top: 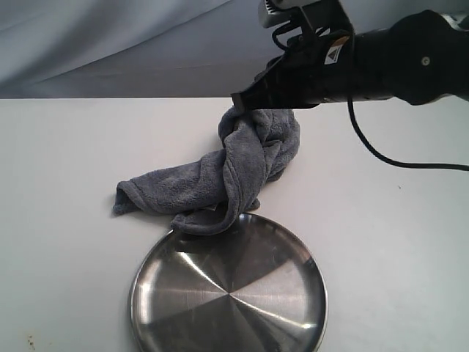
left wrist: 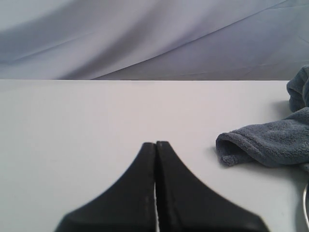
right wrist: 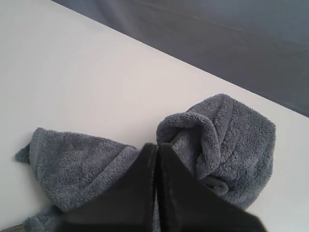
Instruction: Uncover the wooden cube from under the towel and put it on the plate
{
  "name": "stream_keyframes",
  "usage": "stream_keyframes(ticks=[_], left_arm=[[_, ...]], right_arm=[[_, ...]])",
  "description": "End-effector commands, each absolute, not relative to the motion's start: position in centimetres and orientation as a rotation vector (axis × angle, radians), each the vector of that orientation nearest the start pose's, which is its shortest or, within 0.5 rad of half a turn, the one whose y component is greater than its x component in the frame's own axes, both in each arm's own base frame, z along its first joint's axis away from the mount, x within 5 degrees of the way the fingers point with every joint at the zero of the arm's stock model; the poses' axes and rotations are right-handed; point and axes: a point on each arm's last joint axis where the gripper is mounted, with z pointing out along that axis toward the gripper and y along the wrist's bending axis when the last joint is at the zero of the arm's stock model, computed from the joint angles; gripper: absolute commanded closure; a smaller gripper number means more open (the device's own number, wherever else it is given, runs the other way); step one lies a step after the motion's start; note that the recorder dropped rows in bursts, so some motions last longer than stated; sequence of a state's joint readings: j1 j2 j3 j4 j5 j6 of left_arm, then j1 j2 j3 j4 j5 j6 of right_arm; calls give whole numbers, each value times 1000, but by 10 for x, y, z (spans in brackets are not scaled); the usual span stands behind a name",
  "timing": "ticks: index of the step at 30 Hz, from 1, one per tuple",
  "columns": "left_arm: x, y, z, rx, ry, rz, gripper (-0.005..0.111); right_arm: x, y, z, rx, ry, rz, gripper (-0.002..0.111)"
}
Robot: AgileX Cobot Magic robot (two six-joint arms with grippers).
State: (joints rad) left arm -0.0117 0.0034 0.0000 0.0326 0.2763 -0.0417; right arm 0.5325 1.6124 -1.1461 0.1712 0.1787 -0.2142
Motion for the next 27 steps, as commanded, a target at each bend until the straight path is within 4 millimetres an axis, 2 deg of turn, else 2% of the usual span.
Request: stream_keyframes(ticks=[1,5,10,16,21,25,27], left_arm=[[55,0,189,-2,1749,-12,107],[55,0,189,-2,1749,-12,107],[55,0,189,-2,1749,-12,107],[55,0,189,-2,1749,-12,107],[55,0,189,-2,1749,-12,107],[55,0,189,-2,1749,-12,107],[55,0,189,-2,1749,-12,107]], right_arm=[[325,178,287,-606,2026,282,108],[330,166,286,-567,2045,267,108],[332,165,280,-605,2066,244,108],[343,172,232,-670,2223,224,108],[342,196,203,-799,2220,210,108],[341,215,196,-829,2157,225,108],[347,226,196,-828,2175,250,108]])
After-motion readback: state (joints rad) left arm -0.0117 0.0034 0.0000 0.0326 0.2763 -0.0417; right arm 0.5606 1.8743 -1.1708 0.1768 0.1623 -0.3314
